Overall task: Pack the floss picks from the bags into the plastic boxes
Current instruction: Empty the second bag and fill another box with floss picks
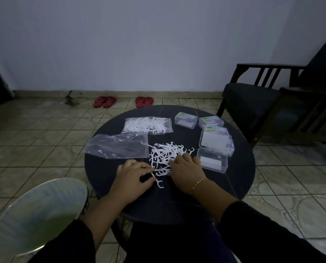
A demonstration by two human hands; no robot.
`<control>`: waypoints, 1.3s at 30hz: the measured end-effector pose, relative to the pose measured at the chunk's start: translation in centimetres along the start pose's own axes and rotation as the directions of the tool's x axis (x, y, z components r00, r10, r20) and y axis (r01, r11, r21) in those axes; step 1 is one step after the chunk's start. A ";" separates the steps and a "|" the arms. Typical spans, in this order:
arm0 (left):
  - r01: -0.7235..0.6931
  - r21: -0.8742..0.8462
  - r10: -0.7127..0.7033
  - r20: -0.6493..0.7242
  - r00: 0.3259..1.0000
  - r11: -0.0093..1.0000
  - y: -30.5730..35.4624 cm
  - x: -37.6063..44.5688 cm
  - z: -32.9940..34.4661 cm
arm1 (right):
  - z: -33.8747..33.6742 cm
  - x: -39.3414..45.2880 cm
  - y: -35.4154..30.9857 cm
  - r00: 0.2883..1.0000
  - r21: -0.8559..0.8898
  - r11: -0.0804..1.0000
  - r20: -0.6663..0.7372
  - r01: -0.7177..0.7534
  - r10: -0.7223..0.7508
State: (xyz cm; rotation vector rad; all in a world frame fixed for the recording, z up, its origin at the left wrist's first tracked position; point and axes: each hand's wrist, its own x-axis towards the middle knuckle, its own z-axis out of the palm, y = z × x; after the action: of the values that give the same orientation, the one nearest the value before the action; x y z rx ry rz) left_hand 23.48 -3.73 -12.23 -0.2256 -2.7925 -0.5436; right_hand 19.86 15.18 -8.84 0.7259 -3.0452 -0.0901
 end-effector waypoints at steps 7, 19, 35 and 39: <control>0.014 0.025 -0.011 -0.127 0.992 1.000 0.2 -0.5 0.1 | -0.1 0.0 -0.3 0.998 0.035 0.998 -0.045 -0.046 0.047; -0.006 0.077 0.007 -0.007 1.000 0.997 -0.1 -0.4 0.1 | -1.1 -0.3 0.3 0.999 -0.016 0.999 0.031 0.039 -0.039; -0.054 0.082 0.045 0.102 0.994 0.995 0.3 0.3 -0.4 | -3.0 -0.7 1.8 0.995 -0.070 0.996 0.086 0.049 -0.043; -0.100 0.118 0.083 0.144 0.986 0.988 0.9 1.4 -0.5 | -4.4 -0.7 3.4 0.991 -0.095 0.995 0.130 0.032 -0.020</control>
State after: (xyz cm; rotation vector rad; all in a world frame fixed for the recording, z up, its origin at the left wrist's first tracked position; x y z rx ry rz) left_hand 22.49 -3.02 -11.05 -0.3765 -2.9193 -0.3425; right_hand 19.03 18.25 -4.22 0.7829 -3.1256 -0.2936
